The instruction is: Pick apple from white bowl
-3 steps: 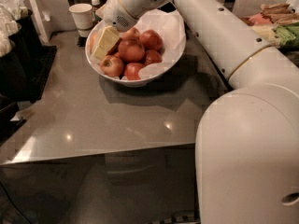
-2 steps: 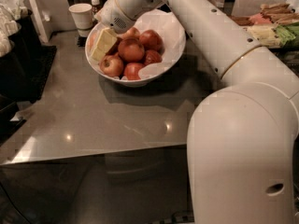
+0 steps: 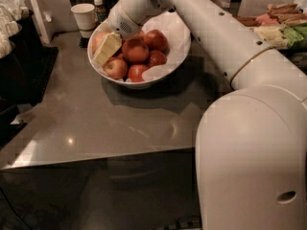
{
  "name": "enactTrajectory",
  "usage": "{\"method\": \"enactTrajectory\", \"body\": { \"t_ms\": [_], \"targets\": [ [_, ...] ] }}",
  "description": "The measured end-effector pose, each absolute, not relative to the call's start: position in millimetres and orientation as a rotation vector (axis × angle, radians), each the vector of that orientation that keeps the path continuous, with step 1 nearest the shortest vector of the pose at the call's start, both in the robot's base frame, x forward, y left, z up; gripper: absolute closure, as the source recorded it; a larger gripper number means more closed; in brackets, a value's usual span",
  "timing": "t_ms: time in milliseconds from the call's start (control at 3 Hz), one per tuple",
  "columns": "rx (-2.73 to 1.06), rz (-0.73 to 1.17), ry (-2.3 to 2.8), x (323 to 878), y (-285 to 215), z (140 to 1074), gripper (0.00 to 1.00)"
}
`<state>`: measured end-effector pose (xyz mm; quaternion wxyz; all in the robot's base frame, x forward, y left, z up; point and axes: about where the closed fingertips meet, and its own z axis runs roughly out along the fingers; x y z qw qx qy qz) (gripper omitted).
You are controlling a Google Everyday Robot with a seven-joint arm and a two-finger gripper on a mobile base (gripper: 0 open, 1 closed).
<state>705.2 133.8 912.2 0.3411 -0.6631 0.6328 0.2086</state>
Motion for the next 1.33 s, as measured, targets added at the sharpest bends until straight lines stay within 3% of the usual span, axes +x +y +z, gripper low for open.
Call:
{"method": "enactTrajectory", "body": {
  "t_ms": [1000,1333],
  "targets": [
    [-1.648,0.481,1.658,709,108,916,0.95],
    [-1.591,0.526,1.576,707,102,928,1.00]
  ]
}}
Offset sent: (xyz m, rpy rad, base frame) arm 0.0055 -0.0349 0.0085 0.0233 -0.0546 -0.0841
